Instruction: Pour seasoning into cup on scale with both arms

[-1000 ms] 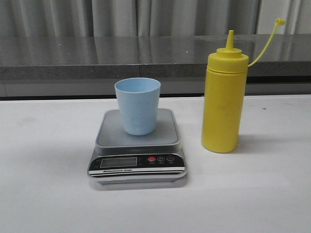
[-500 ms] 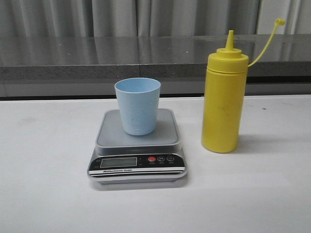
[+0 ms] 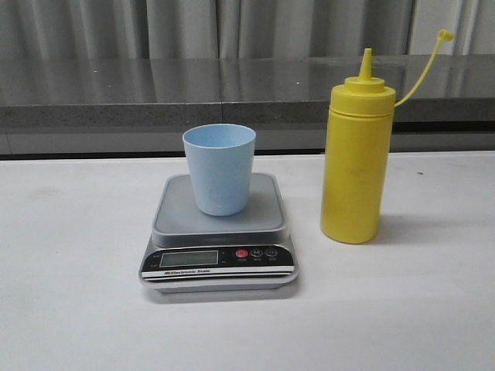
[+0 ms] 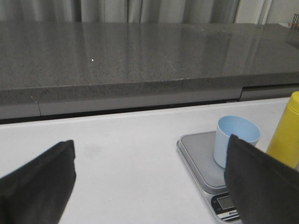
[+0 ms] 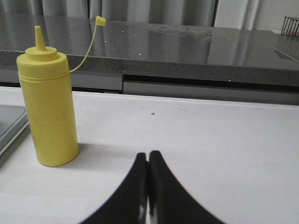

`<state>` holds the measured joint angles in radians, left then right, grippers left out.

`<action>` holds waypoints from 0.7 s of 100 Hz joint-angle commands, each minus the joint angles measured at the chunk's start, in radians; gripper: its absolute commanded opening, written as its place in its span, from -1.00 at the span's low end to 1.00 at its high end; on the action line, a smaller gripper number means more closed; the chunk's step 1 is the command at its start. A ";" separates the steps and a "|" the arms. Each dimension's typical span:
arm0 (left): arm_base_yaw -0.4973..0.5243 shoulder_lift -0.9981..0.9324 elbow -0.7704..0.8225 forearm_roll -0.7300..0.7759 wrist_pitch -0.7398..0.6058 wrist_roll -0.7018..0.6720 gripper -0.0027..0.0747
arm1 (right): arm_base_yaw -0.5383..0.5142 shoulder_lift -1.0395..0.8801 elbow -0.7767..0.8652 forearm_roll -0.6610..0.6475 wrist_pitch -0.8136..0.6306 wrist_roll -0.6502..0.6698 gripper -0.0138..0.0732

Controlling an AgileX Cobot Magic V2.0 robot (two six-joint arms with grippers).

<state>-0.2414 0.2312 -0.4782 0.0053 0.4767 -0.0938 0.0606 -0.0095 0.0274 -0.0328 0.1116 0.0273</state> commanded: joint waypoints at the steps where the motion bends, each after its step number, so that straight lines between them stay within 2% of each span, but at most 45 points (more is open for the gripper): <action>1: 0.003 -0.023 -0.021 0.010 -0.085 -0.007 0.35 | -0.005 -0.021 -0.021 0.000 -0.084 -0.005 -0.84; 11: 0.003 -0.032 -0.021 0.010 -0.084 -0.007 -0.07 | -0.005 -0.021 -0.021 0.000 -0.084 -0.005 -0.84; 30: 0.003 -0.032 -0.021 0.012 -0.084 -0.007 -0.98 | -0.005 -0.021 -0.021 0.000 -0.084 -0.005 -0.84; 70: 0.003 -0.032 -0.021 0.012 -0.087 -0.005 -0.98 | -0.005 -0.021 -0.021 0.000 -0.084 -0.005 -0.84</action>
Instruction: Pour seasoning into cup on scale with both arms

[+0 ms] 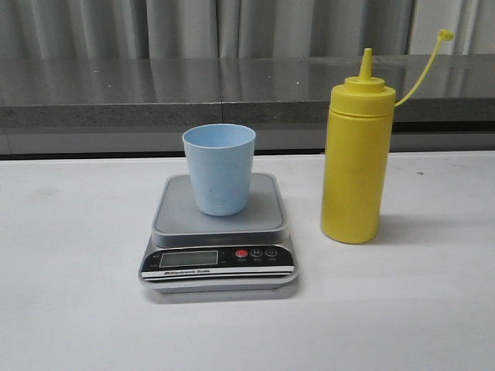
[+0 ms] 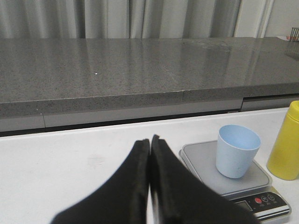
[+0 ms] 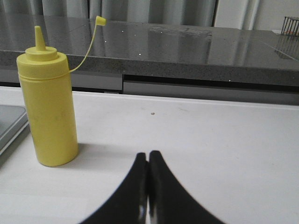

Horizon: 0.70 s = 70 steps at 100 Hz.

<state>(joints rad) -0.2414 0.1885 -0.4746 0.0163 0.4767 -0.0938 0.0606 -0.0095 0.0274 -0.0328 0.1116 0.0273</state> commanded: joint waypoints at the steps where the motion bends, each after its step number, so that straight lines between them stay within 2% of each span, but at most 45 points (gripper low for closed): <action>1: 0.003 0.011 -0.024 0.001 -0.087 -0.005 -0.98 | -0.005 -0.021 -0.021 0.000 -0.084 -0.005 -0.84; 23: 0.003 0.011 -0.024 0.001 -0.089 -0.005 -0.98 | -0.005 -0.021 -0.021 0.000 -0.084 -0.005 -0.84; 42: 0.003 0.011 0.009 0.063 -0.105 -0.005 -0.98 | -0.005 -0.021 -0.021 0.000 -0.084 -0.005 -0.84; 55: 0.003 0.002 0.088 0.124 -0.205 -0.005 -0.98 | -0.005 -0.021 -0.021 0.000 -0.084 -0.005 -0.84; 70: 0.023 -0.052 0.211 0.122 -0.339 -0.005 -0.98 | -0.005 -0.021 -0.021 0.000 -0.084 -0.005 -0.84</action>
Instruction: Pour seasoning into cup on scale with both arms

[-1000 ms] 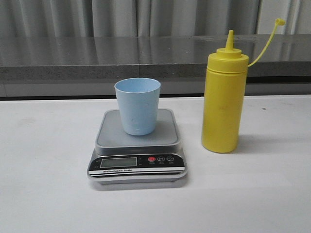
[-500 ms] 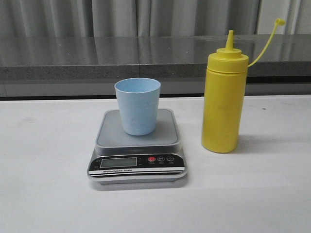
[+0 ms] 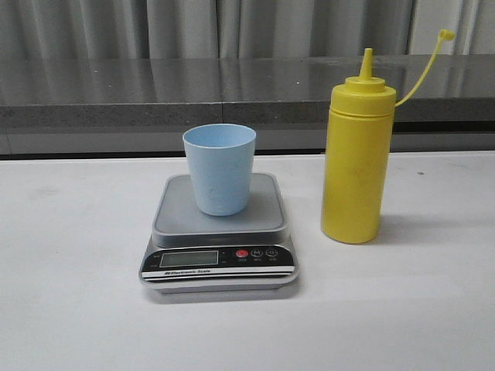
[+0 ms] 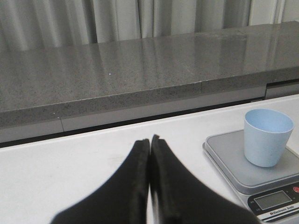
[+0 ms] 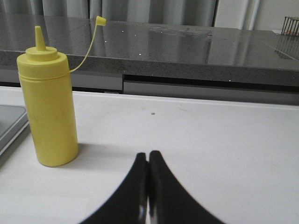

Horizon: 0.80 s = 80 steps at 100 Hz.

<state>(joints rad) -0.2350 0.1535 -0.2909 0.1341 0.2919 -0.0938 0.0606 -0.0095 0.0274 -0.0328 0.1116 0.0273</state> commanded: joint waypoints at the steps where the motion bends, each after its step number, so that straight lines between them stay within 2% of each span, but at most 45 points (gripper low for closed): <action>1: 0.021 -0.023 0.033 0.002 -0.158 -0.005 -0.98 | -0.005 -0.021 -0.021 0.000 -0.084 -0.005 -0.84; 34: 0.165 -0.190 0.227 -0.074 -0.196 -0.005 -0.98 | -0.005 -0.021 -0.021 0.000 -0.084 -0.005 -0.84; 80: 0.174 -0.186 0.332 -0.082 -0.336 -0.005 -0.98 | -0.005 -0.021 -0.021 0.000 -0.083 -0.005 -0.84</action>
